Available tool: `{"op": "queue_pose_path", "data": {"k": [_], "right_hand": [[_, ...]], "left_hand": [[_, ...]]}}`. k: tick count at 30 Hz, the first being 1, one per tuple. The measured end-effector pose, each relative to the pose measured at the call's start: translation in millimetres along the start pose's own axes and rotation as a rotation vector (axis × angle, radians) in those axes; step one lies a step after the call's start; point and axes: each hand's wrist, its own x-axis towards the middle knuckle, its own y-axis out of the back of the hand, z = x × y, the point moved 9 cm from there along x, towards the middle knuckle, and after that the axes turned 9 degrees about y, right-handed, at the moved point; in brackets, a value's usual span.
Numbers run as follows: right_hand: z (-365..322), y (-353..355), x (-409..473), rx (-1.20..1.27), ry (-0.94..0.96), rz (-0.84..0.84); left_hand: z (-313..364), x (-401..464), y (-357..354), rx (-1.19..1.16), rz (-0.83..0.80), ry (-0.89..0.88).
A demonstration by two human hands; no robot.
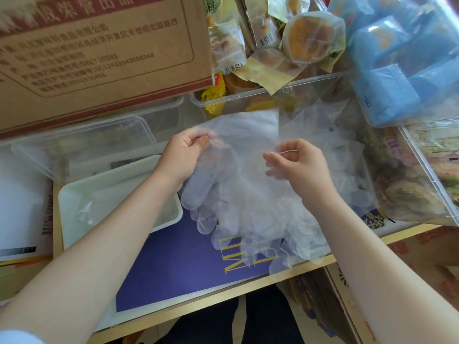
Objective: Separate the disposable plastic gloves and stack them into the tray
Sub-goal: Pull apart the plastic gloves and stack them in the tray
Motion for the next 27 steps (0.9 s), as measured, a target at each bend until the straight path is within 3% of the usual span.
{"op": "queue_pose_path", "data": {"k": [5, 9, 12, 15, 20, 24, 27], "right_hand": [[-9, -14, 11, -0.041, 0.059, -0.134], [-17, -20, 29, -0.097, 0.118, -0.174], [-4, -26, 34, 0.039, 0.004, -0.195], [28, -27, 32, 0.248, -0.196, -0.116], [55, -28, 27, 0.08, -0.231, -0.142], [46, -22, 29, 0.049, -0.152, -0.101], [41, -25, 28, 0.276, -0.171, -0.195]], "left_hand": [[5, -4, -6, 0.045, -0.083, -0.049], [-5, -4, -7, -0.043, -0.114, 0.047], [-21, 0, -11, -0.124, -0.173, 0.147], [-31, 3, -15, -0.017, -0.234, 0.169], [-40, 6, -18, 0.048, -0.294, 0.209], [-18, 2, -19, 0.128, -0.302, 0.043], [6, -11, -22, 0.111, -0.401, -0.088]]}}
